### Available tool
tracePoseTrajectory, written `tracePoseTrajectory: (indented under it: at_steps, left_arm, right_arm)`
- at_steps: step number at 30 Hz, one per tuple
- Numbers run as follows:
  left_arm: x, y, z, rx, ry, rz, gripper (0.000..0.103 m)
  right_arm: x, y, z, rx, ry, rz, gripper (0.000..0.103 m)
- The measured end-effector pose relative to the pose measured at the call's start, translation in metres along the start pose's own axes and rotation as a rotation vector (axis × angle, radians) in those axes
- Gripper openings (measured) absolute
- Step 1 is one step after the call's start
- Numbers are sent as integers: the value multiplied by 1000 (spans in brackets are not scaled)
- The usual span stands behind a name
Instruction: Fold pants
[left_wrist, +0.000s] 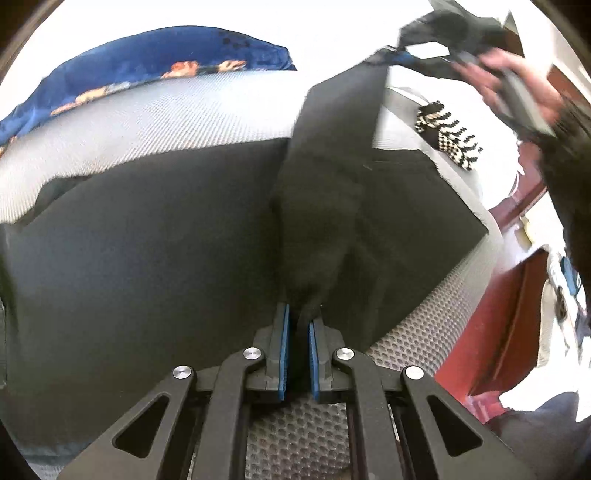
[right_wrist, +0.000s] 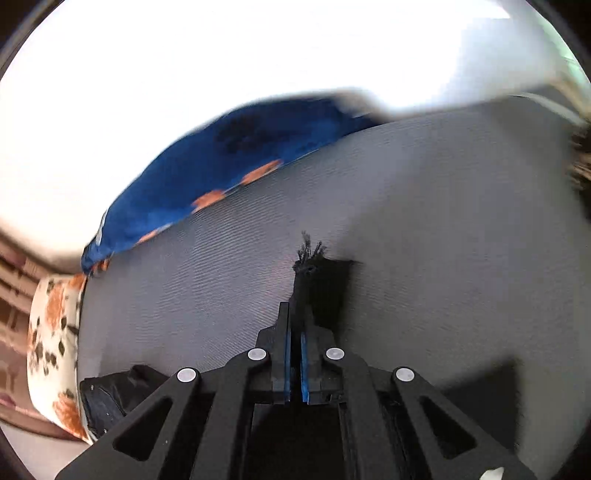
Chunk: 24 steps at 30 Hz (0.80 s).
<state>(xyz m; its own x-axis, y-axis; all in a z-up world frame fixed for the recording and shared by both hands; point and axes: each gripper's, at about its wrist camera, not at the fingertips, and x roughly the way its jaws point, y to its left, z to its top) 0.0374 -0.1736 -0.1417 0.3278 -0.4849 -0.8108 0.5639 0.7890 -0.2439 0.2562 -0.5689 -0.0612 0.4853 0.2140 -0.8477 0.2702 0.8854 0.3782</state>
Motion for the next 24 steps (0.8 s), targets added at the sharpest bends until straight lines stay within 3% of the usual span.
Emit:
tracePoseTrajectory:
  at_steps: [3,7,14,24]
  left_arm:
    - [-4,-8,1,60,-14,21,10]
    - [-6,-11,2,98,-6,16,10]
    - [2,-22,-7,183,44,42,10]
    - [6,-28,-7,245,64,51,10]
  right_arm:
    - [-51,-44,-30,65,-38,-33,4]
    - [-86,-94,-81,172,-51,-88,4]
    - [-81,-145,-155,314,-31,-155,3]
    - [-79,-169,-194,386,-44,-170,2]
